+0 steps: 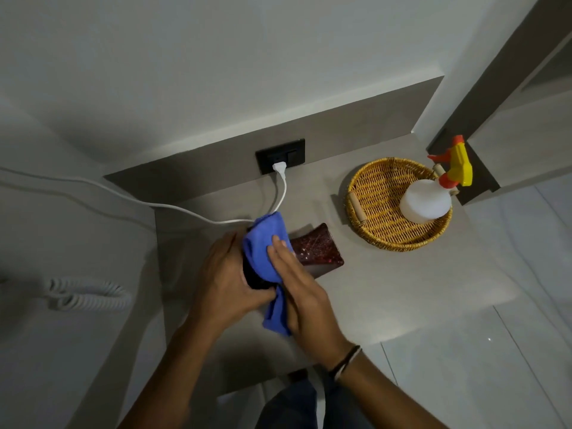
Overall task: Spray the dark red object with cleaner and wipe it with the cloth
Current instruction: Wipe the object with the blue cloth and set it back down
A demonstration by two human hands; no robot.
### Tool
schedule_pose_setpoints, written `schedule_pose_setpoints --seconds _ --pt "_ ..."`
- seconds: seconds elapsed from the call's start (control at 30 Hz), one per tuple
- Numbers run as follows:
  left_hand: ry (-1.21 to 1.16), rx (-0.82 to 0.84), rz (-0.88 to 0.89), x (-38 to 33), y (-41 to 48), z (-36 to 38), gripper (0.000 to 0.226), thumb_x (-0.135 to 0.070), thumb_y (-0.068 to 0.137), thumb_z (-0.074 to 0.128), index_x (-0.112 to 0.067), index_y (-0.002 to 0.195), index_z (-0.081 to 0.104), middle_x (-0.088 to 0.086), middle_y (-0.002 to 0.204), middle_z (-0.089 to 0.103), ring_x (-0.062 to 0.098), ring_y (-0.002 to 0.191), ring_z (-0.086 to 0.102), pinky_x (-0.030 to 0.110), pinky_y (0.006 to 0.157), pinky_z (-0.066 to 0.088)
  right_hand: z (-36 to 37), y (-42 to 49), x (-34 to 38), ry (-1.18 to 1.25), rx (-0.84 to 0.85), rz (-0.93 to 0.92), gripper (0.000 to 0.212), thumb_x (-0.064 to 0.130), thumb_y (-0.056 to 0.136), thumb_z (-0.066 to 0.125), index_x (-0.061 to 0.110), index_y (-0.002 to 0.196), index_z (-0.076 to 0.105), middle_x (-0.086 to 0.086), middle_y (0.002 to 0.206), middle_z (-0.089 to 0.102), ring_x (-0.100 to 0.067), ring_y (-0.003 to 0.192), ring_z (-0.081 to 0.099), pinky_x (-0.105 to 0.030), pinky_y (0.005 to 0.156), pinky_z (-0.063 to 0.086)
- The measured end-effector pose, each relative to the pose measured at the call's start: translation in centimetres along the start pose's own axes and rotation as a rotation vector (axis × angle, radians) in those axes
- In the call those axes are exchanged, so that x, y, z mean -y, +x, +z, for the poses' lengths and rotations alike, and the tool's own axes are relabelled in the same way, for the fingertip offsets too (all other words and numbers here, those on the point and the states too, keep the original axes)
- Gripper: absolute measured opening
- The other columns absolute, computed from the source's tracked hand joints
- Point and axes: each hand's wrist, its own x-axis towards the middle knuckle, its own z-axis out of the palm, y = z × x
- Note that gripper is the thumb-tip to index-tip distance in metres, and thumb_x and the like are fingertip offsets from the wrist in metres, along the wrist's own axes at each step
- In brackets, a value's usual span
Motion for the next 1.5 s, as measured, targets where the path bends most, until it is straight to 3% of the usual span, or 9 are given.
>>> schedule_pose_setpoints --seconds 0.07,0.27,0.47,0.6,0.77,0.97,1.13,1.33,1.5 --pt "0.122 -0.004 0.051 0.0 0.0 -0.4 0.09 -0.052 0.052 0.08 -0.022 0.133 0.056 -0.003 0.119 0.063 0.024 0.105 0.063 0.034 0.083 0.052 -1.5 0.1 -2.5 -0.093 -0.024 0.097 0.073 -0.018 0.094 0.058 0.008 0.159 0.035 -0.009 0.172 0.025 -0.025 0.162 0.02 -0.056 0.129 0.026" --pt "0.146 -0.025 0.013 -1.6 0.1 -0.2 0.11 -0.053 0.052 0.08 -0.015 0.15 0.05 0.003 0.139 0.061 0.026 0.121 0.061 0.033 0.096 0.051 -3.3 2.4 -3.1 -0.092 -0.147 0.314 0.061 -0.021 0.095 0.05 0.003 0.151 0.048 -0.013 0.165 0.039 -0.03 0.157 0.032 -0.056 0.128 0.029" --pt "-0.017 -0.014 -0.006 -0.8 -0.3 -0.3 0.077 -0.034 0.059 0.087 -0.019 0.131 0.065 0.0 0.121 0.07 0.02 0.109 0.068 0.041 0.091 0.058 0.0 2.3 1.2 0.065 -0.039 0.026 0.057 -0.005 0.104 0.041 0.007 0.159 0.039 -0.008 0.17 0.036 -0.024 0.159 0.031 -0.044 0.131 0.026" --pt "0.095 -0.048 -0.024 -0.2 -1.2 -0.2 0.097 -0.049 0.05 0.085 -0.018 0.138 0.055 -0.003 0.12 0.06 0.021 0.105 0.062 0.031 0.083 0.052 -4.1 2.0 -4.3 -0.155 -0.04 0.186 0.066 -0.021 0.092 0.049 0.004 0.153 0.048 -0.012 0.165 0.039 -0.03 0.158 0.033 -0.056 0.128 0.029" --pt "0.111 -0.043 -0.026 -0.5 -1.2 0.3 0.107 -0.057 0.05 0.08 -0.021 0.146 0.048 -0.004 0.128 0.058 0.019 0.112 0.06 0.03 0.087 0.052 -5.4 4.1 -5.1 -0.139 -0.199 0.402 0.056 -0.014 0.098 0.05 0.006 0.151 0.053 -0.013 0.16 0.048 -0.034 0.148 0.047 -0.054 0.122 0.04" --pt "0.051 -0.055 0.008 -0.9 -0.4 0.4 0.078 -0.033 0.057 0.09 -0.017 0.128 0.064 0.001 0.118 0.068 0.024 0.106 0.067 0.028 0.087 0.048 0.5 2.6 1.3 0.065 -0.185 0.109 0.053 -0.008 0.103 0.045 0.008 0.154 0.049 -0.009 0.163 0.047 -0.025 0.156 0.039 -0.052 0.128 0.031" --pt "0.032 -0.061 0.005 -1.3 -0.6 0.4 0.087 -0.048 0.052 0.08 -0.019 0.132 0.062 -0.006 0.117 0.065 0.017 0.104 0.063 0.019 0.085 0.045 -0.3 1.6 -1.4 -0.053 -0.102 0.001 0.053 -0.003 0.103 0.053 0.002 0.155 0.044 -0.012 0.166 0.04 -0.027 0.158 0.033 -0.049 0.13 0.027" --pt "0.133 -0.085 -0.029 -1.3 -1.2 0.8 0.108 -0.062 0.049 0.072 -0.022 0.146 0.044 -0.002 0.132 0.058 0.023 0.119 0.059 0.025 0.09 0.042 -6.0 2.7 -8.7 -0.332 -0.024 0.175 0.08 -0.024 0.084 0.059 0.01 0.156 0.046 -0.006 0.167 0.037 -0.025 0.157 0.029 -0.048 0.13 0.026" --pt "0.144 -0.078 -0.012 -2.8 -0.2 0.6 0.098 -0.061 0.051 0.072 -0.023 0.139 0.051 -0.003 0.123 0.06 0.021 0.114 0.057 0.031 0.09 0.05 -6.2 3.2 -8.9 0.017 -0.289 0.433 0.044 -0.001 0.107 0.045 0.009 0.148 0.055 -0.012 0.146 0.063 -0.029 0.135 0.058 -0.048 0.117 0.047"
